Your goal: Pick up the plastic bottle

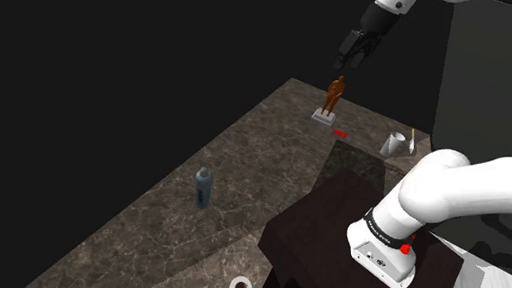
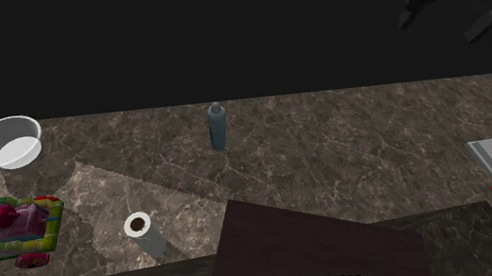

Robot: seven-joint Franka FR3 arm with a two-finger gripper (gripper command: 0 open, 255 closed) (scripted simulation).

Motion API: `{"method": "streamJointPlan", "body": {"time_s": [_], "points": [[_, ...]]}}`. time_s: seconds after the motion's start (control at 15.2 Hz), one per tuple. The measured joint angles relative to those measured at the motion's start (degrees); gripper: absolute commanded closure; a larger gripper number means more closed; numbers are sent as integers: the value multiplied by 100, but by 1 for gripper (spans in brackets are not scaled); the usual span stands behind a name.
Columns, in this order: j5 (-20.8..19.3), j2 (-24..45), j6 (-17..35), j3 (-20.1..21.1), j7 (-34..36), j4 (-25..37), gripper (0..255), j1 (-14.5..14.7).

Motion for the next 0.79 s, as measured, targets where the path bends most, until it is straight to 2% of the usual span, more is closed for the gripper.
{"method": "streamJointPlan", "body": {"time_s": [0.2, 0.79], "points": [[32, 136, 104, 116, 126, -22, 0, 27], [217, 1271, 1029, 1012, 1140, -207, 0, 225]]}}
